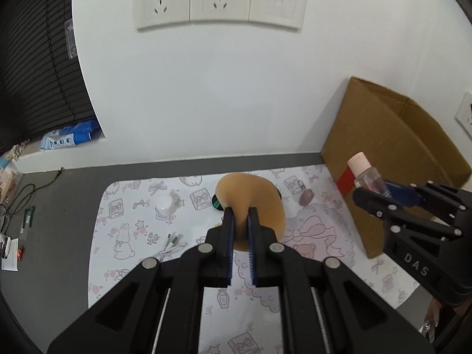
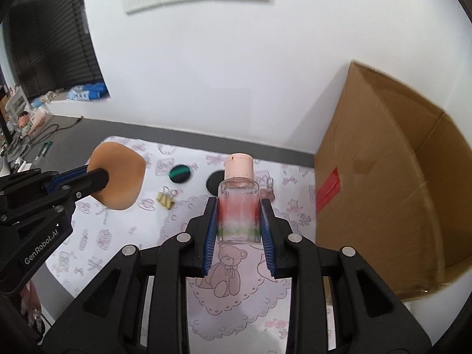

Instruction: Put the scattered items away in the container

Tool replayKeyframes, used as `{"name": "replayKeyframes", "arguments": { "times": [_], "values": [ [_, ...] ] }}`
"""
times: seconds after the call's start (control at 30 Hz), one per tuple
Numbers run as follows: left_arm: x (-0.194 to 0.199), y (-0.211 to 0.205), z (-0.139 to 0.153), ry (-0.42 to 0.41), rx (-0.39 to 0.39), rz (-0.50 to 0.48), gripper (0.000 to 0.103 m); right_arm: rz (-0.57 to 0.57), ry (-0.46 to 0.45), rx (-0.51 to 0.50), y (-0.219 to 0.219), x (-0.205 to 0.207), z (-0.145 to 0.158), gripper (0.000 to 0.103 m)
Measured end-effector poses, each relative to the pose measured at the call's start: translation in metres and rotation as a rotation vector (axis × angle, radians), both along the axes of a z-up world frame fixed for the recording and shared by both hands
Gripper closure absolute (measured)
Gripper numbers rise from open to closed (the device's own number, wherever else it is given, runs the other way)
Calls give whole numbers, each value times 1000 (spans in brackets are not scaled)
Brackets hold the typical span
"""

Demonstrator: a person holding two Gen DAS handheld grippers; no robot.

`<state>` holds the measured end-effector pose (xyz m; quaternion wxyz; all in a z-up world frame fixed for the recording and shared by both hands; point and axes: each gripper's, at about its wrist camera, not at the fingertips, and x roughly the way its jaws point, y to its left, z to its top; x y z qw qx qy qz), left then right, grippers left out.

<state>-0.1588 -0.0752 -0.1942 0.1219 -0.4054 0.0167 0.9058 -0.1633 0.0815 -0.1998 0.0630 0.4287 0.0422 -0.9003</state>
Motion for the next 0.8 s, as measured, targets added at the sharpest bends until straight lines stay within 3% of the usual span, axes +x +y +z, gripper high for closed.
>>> {"name": "replayKeyframes", "arguments": {
  "times": [0.8],
  "values": [
    [84,-19,160,280,25,36,95,24,285,31,-19,88,160,75]
  ]
}}
